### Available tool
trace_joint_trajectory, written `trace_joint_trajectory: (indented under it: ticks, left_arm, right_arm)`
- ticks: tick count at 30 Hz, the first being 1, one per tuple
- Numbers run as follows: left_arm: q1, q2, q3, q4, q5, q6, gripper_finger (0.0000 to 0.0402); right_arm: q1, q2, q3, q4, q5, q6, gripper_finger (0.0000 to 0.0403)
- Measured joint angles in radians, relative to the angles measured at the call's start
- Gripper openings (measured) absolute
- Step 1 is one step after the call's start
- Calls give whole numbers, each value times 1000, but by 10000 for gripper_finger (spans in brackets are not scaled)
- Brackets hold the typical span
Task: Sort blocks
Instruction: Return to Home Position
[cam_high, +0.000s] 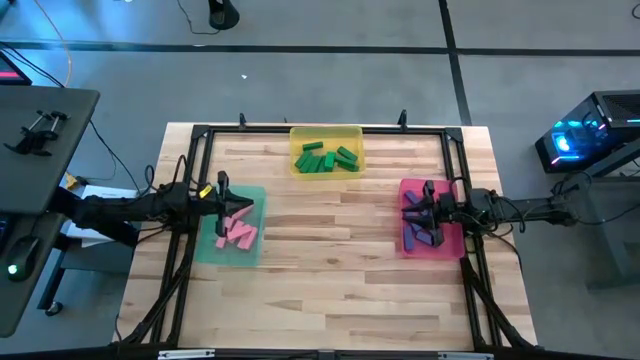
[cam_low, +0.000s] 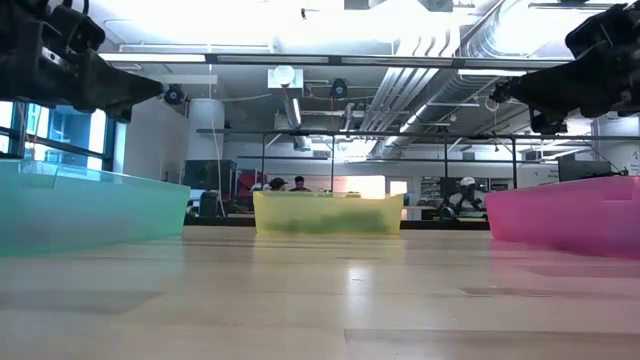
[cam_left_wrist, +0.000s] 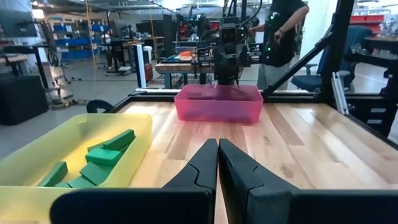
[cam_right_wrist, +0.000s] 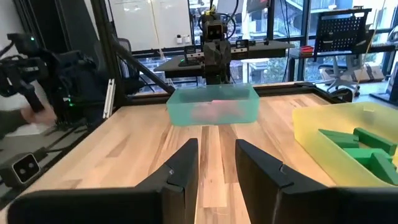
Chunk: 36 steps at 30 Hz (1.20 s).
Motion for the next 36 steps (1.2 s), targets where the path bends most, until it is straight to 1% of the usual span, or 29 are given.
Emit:
trace_joint_trajectory:
  ticks: [3,10,36]
  left_arm:
    - [0,0,0,0,-3,23,2]
    - [0,0,0,0,-5,23,2]
    - [0,0,0,1,-5,24,2]
  right_arm:
    - [0,0,0,0,0,27,89]
    - [0,0,0,1,0,65,89]
    - [0,0,0,1,-1,64,89]
